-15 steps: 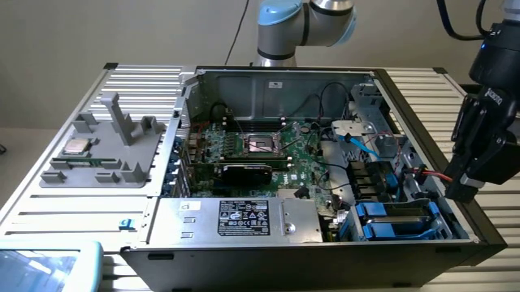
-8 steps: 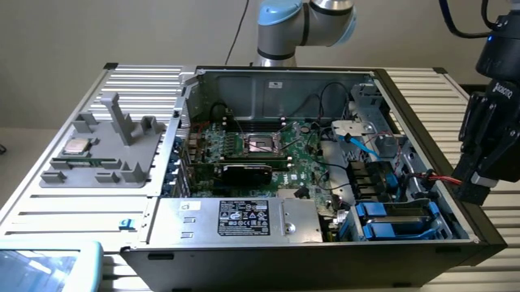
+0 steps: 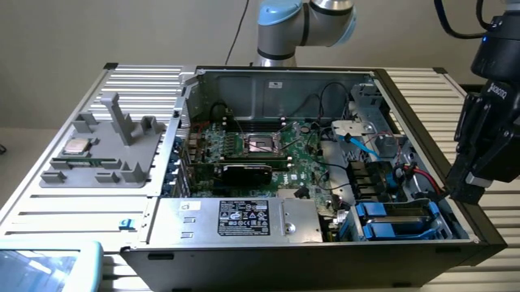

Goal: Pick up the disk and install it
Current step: 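Insert the disk into the insertion slot, then insert the first disk wire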

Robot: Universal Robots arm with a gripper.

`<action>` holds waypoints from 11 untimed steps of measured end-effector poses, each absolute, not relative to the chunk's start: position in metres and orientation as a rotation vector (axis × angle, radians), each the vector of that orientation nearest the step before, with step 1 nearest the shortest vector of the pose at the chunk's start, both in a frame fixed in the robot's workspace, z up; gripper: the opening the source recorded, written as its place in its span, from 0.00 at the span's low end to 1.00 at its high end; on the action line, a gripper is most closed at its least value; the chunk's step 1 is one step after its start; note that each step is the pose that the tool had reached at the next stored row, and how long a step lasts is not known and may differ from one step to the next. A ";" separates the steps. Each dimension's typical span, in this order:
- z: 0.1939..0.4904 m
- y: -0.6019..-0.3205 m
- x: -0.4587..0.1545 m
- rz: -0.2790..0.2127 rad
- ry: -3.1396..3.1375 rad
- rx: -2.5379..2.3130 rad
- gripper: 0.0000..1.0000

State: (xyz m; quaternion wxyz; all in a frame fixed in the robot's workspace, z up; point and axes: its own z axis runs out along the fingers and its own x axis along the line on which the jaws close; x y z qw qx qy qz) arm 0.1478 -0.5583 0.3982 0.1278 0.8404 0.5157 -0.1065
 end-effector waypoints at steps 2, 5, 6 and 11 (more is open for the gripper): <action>0.398 -0.558 0.147 -0.324 1.492 2.431 0.38; 0.398 -0.558 0.145 -0.364 1.469 2.394 0.38; 0.398 -0.558 0.145 -0.380 1.460 2.380 0.38; 0.398 -0.558 0.141 -0.401 1.450 2.358 0.38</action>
